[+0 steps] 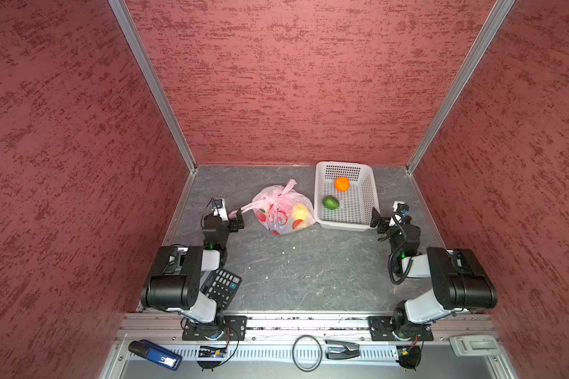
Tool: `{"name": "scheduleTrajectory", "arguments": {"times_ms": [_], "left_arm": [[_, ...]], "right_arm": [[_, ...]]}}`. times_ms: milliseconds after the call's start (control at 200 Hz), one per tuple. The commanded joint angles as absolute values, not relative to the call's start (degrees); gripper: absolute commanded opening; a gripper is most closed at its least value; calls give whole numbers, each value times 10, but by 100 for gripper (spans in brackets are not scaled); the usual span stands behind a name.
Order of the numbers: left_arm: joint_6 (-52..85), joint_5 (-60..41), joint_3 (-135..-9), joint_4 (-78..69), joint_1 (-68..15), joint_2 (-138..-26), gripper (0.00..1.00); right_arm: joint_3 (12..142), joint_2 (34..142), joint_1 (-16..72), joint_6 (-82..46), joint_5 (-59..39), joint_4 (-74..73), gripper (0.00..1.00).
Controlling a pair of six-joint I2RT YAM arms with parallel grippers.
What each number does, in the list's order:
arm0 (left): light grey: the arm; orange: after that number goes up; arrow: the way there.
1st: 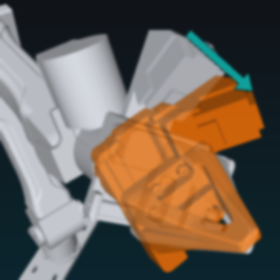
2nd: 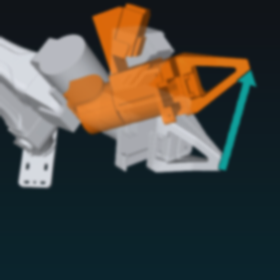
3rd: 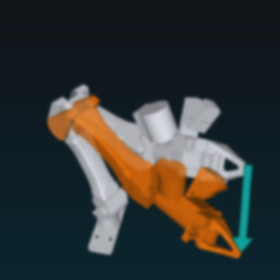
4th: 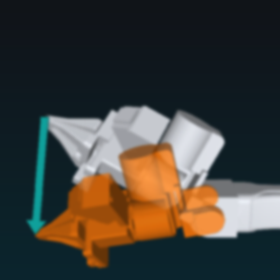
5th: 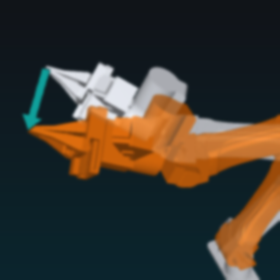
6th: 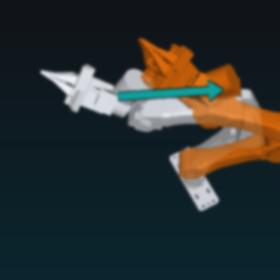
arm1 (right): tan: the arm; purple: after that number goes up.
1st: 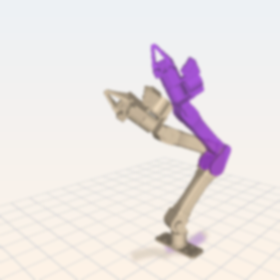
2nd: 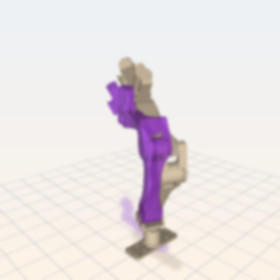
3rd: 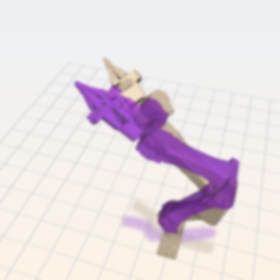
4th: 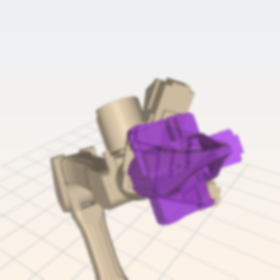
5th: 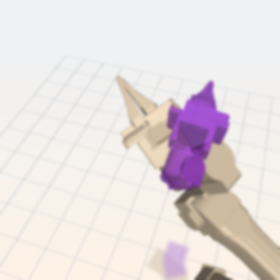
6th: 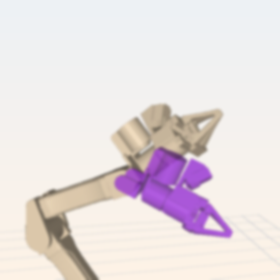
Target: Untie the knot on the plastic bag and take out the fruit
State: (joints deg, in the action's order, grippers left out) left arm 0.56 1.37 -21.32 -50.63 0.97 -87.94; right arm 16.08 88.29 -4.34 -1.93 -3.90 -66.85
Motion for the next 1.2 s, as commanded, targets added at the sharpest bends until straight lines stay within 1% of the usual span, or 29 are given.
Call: {"name": "scheduleTrajectory", "arguments": {"times_ms": [0, 1112, 1192], "left_arm": [[2, 6, -216, -515, 14, -880, 100], [1, 5, -216, -515, 14, -879, 100], [1, 7, -215, -517, 13, -877, 100]], "right_arm": [[157, 886, -46, -12, -44, -669, 99], [158, 886, -46, -12, -40, -666, 99], [159, 865, -47, -18, -29, -648, 99]]}}
